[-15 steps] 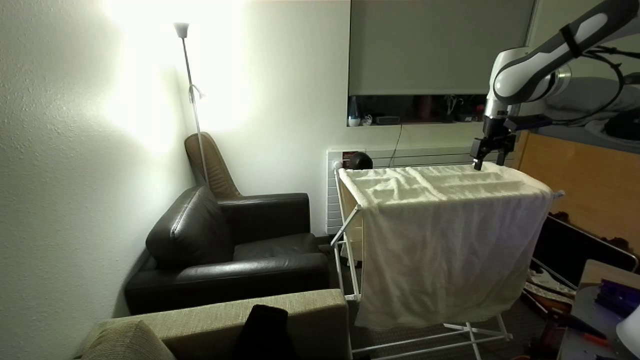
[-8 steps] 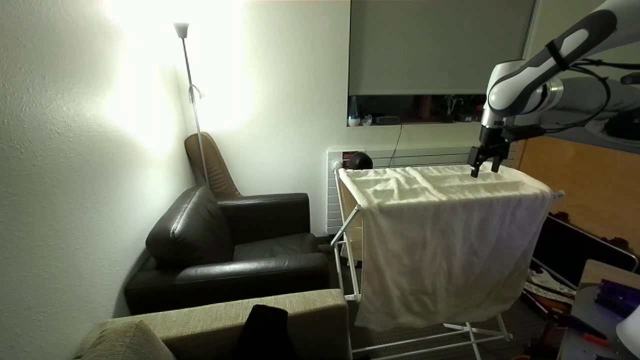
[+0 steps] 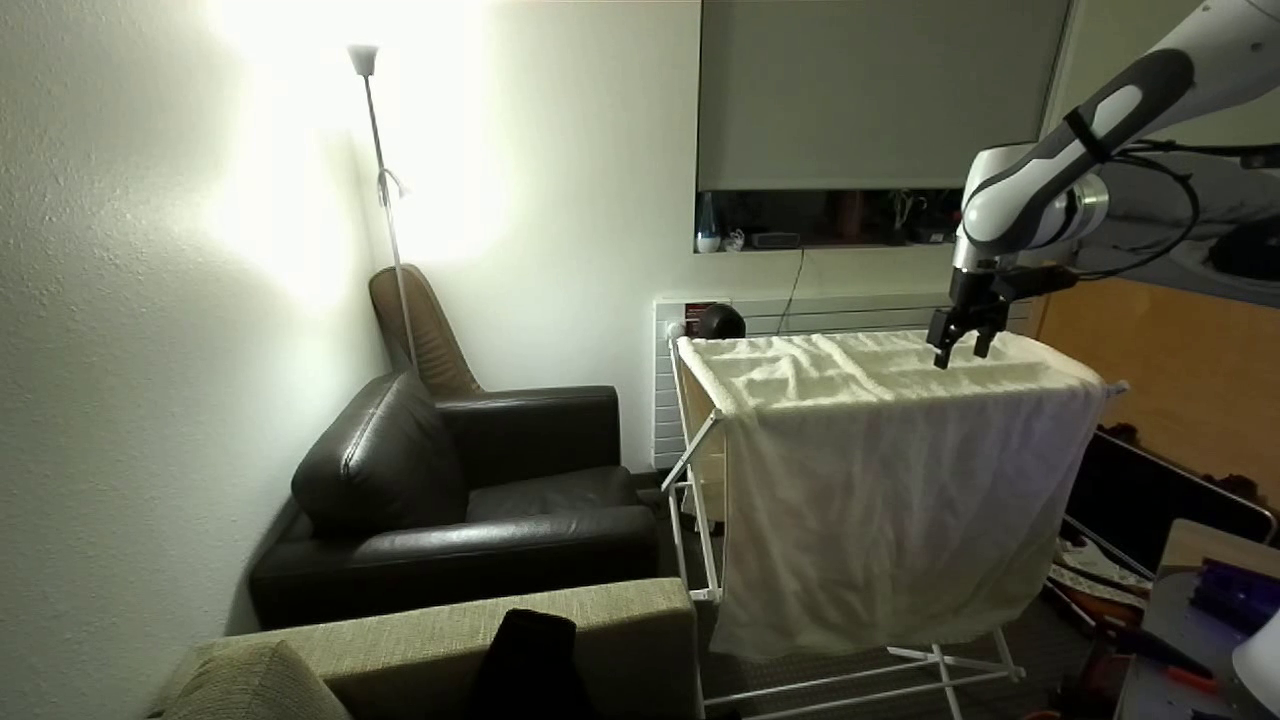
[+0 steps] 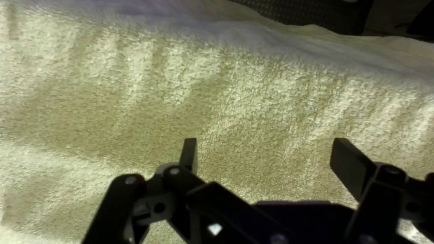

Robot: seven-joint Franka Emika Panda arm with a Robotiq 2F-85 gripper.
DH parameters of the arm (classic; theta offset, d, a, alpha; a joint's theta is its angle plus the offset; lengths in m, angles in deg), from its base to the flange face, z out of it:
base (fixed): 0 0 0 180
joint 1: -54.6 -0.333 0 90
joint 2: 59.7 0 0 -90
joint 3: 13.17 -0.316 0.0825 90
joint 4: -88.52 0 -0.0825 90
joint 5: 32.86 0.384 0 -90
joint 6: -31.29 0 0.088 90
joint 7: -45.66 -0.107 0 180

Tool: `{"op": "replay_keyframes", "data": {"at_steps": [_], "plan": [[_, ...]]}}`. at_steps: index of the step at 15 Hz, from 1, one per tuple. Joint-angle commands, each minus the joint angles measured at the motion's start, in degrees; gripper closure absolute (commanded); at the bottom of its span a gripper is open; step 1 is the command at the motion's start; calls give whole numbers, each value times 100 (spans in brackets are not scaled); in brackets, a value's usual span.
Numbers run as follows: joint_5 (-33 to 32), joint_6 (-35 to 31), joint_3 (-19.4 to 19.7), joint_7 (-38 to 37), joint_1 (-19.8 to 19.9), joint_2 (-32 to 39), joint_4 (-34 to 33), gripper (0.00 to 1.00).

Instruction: Take the towel and put it on the couch

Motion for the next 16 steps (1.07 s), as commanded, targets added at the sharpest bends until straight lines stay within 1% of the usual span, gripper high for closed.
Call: {"op": "replay_keyframes", "data": {"at_steps": [1, 2, 4, 6, 11, 16], "plan": [[-2, 11, -92, -3, 91, -2, -10, 0], [76, 10, -90, 6, 93, 161, -84, 0], [150, -273, -114, 106, 77, 411, -68, 0], [289, -400, -170, 120, 59, 680, -115, 0], [788, -976, -440, 347, 95, 1171, -165, 0], [833, -1243, -574, 639, 148, 1423, -258, 0]]}}
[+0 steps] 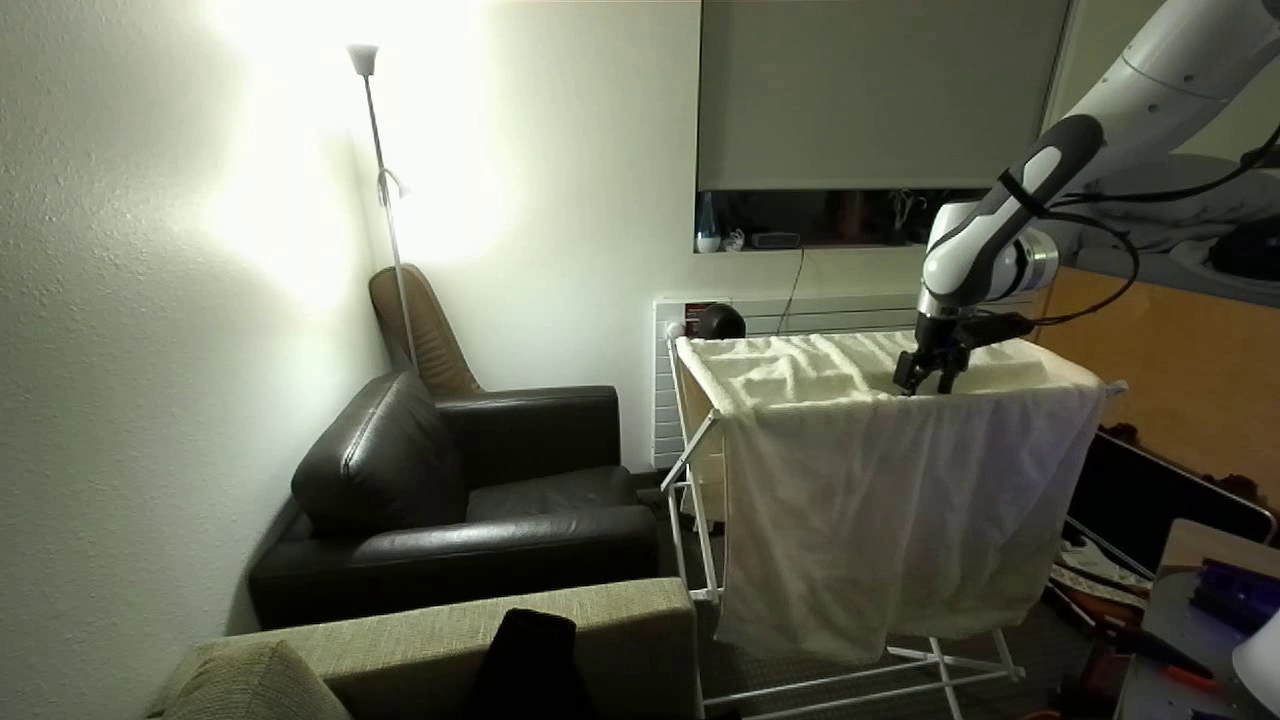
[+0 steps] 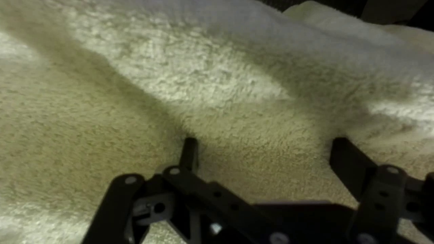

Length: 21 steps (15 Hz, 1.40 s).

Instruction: Take the towel and put it on the couch

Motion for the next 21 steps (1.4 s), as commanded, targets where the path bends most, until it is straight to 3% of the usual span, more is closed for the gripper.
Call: {"op": "replay_keyframes", "data": {"at_steps": [1, 2, 12, 15, 21], "plan": [[222, -261, -181, 412, 154, 229, -58, 25], [243, -264, -202, 457, 175, 251, -59, 26], [348, -164, -338, 722, 308, 306, -69, 91], [423, -126, -369, 735, 327, 318, -80, 96], [370, 350, -345, 392, 170, 109, -159, 93]]}}
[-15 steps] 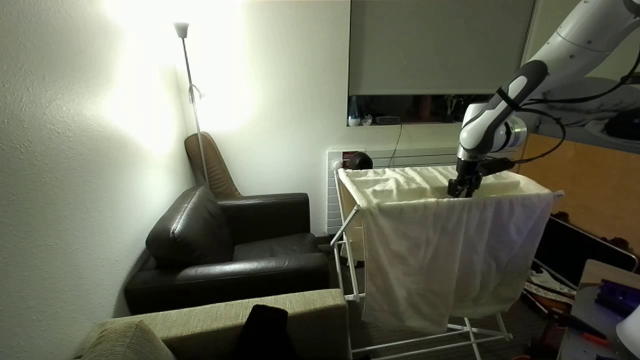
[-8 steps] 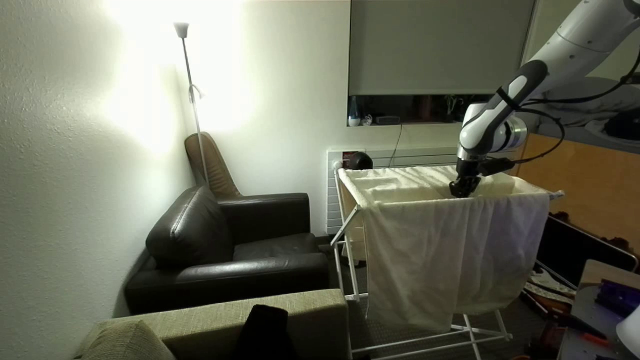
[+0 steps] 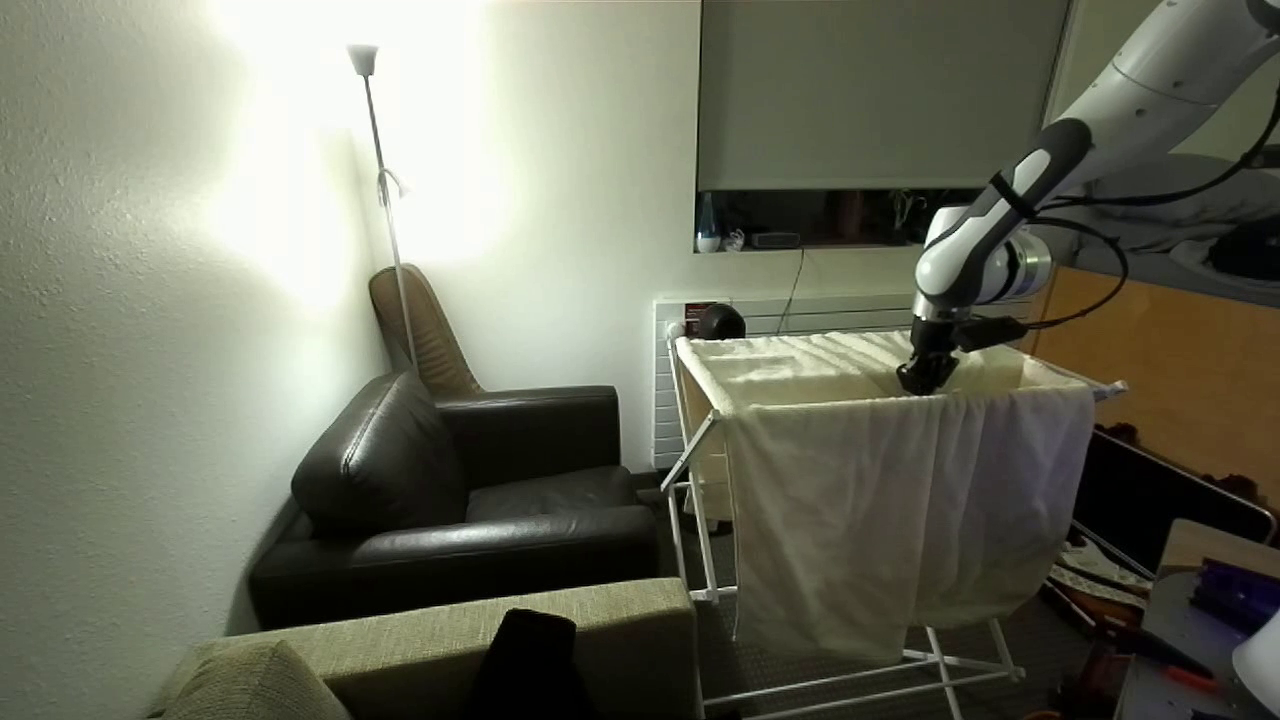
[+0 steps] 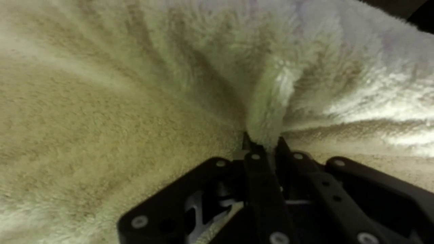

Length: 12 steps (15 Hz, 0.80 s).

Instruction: Take the towel and put it on the couch

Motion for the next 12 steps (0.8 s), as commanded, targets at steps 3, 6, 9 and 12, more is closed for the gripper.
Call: {"op": "replay_keyframes", "data": {"at_steps": [3, 6, 9, 12], "plan": [[-291, 777, 13, -389, -274, -407, -123, 93], [-574, 1289, -9, -680, -455, -854, -274, 93], [-699, 1717, -76, -874, -577, -1201, -468, 94], [-654, 2086, -153, -925, -642, -1410, -682, 94]]}}
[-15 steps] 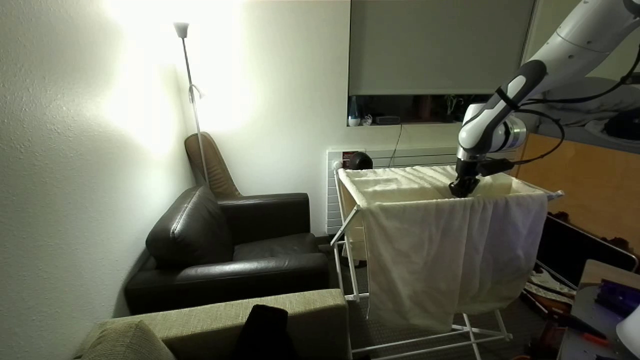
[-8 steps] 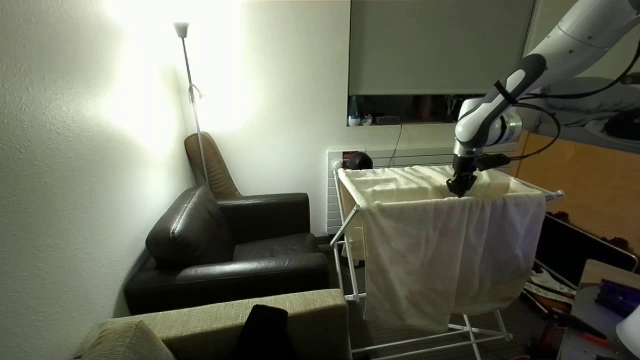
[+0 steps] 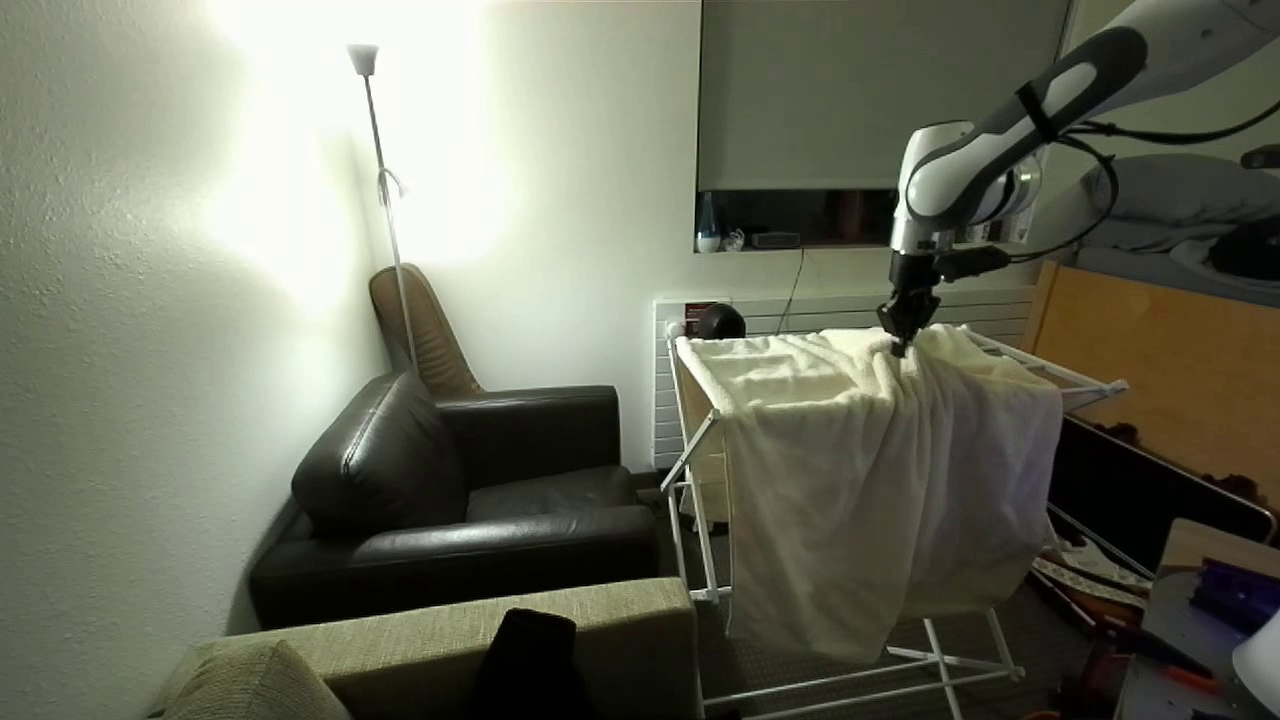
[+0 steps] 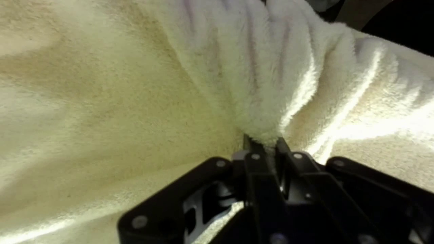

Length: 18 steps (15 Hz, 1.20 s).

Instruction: Take the towel and put it on the couch

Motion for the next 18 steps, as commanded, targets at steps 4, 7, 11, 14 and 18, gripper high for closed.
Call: {"op": "replay_keyframes", "data": {"at_steps": [4, 7, 11, 14, 18], "plan": [[11, 772, -202, -177, -136, -425, -458, 94], [18, 1041, -260, -193, -183, -440, -787, 94], [59, 1577, -343, -212, -235, -454, -1484, 94], [55, 1940, -374, -294, -270, -414, -2065, 94], [28, 2355, -416, -422, -321, -318, -2792, 94]]}}
